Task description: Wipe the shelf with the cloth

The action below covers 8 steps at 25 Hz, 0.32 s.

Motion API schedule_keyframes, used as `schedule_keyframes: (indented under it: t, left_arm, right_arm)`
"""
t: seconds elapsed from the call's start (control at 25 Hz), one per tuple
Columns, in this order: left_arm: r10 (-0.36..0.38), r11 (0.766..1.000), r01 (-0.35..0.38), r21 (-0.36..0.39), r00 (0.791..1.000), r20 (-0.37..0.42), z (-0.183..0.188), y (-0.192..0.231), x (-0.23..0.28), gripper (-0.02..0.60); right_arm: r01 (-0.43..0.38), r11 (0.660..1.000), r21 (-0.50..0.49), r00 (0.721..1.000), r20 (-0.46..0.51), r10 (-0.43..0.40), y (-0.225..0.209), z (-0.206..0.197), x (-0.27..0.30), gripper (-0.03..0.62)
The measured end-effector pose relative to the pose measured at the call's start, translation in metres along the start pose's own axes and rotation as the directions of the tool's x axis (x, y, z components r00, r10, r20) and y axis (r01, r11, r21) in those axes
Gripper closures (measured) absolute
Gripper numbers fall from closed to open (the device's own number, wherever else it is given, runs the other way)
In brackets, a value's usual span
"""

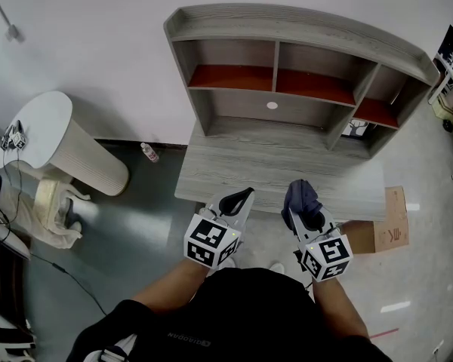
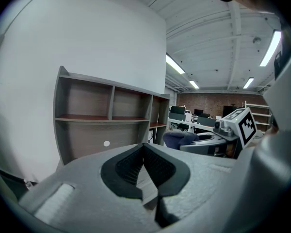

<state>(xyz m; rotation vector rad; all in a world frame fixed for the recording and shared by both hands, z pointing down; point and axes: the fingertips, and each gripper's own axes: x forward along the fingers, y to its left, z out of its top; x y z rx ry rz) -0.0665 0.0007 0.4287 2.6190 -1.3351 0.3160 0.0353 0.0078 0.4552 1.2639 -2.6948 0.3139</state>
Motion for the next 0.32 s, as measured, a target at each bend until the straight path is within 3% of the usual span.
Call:
schedule_keyframes:
  t: [0.32]
  left_arm:
    - [0.001,1.000,-0.001,-0.003,1.000,0.001,-0.0012,0.0002,-0.0033,0.574]
  right_arm:
    - [0.001,1.000,-0.001,1.000,0.003,-0.001,0.0041,-0.0005,-0.0002,0.502]
